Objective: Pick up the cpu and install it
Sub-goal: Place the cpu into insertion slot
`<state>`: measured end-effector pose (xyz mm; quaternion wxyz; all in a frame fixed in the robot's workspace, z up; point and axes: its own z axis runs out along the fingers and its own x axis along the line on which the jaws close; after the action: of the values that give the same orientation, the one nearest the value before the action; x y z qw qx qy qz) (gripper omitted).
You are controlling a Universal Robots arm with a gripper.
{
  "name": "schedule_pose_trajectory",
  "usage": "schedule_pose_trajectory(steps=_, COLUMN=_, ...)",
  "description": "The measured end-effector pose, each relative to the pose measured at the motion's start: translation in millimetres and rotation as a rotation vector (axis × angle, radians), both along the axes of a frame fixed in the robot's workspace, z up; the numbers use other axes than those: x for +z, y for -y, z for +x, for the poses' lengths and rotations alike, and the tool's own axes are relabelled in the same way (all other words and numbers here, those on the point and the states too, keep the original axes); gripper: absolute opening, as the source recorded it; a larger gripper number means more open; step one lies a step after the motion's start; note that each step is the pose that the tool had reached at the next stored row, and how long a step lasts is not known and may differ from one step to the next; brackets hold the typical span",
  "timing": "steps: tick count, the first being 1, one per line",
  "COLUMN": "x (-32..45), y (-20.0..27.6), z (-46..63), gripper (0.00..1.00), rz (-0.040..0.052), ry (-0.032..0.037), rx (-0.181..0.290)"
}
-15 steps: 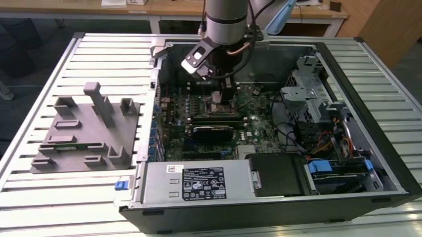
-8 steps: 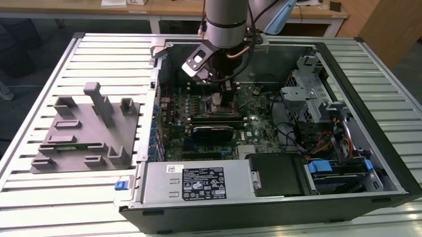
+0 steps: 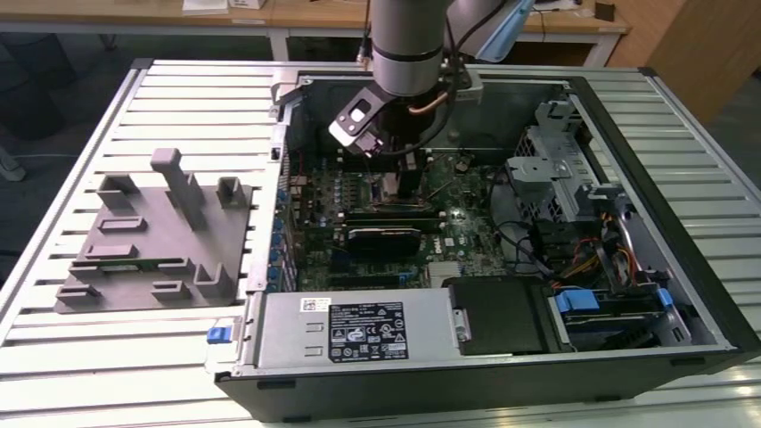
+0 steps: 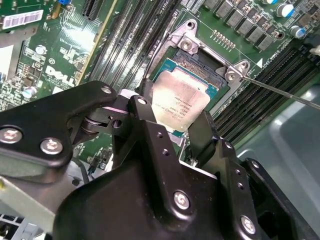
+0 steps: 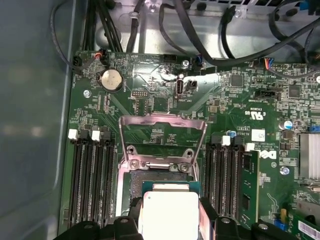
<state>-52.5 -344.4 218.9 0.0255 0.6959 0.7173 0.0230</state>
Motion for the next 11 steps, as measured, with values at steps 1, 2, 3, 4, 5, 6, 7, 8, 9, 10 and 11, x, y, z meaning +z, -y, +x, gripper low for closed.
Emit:
schedule_pose_trajectory(steps=1, x=-0.6, y=-0.3, z=0.0, gripper=0.53, rz=0.0000, ry=0.0000, rx=0.000)
schedule_pose_trajectory(steps=2, x=-1.2, y=-0.6, z=0.1, gripper=0.53, rz=0.0001, ry=0.0000, rx=-0.001)
schedule_pose_trajectory(steps=3, x=-1.6, y=-0.7, z=0.1, gripper=0.53, rz=0.0003, ry=0.0000, rx=-0.001)
schedule_pose_trajectory(steps=4, x=-2.2, y=-0.9, z=0.0, gripper=0.53, rz=0.0004, ry=0.0000, rx=-0.001)
schedule_pose_trajectory(steps=5, x=-2.8, y=-1.4, z=0.0, gripper=0.53, rz=0.0003, ry=-0.0001, rx=-0.002)
schedule_pose_trajectory(steps=6, x=-3.5, y=-2.0, z=0.0, gripper=0.53, rz=0.0004, ry=0.0000, rx=-0.004)
schedule_pose_trajectory(steps=7, x=-4.1, y=-2.5, z=0.0, gripper=0.53, rz=0.0003, ry=-0.0001, rx=-0.006)
schedule_pose_trajectory(steps=8, x=-4.7, y=-2.9, z=0.0, gripper=0.53, rz=0.0002, ry=-0.0001, rx=-0.008)
schedule_pose_trajectory(steps=9, x=-5.3, y=-3.3, z=0.0, gripper=0.53, rz=0.0003, ry=-0.0001, rx=-0.008)
schedule_pose_trajectory(steps=10, x=-6.1, y=-3.9, z=0.0, gripper=0.53, rz=0.0004, ry=0.0000, rx=-0.008)
schedule_pose_trajectory(steps=11, x=-7.1, y=-4.5, z=0.0, gripper=0.53, rz=0.0004, ry=0.0000, rx=-0.008)
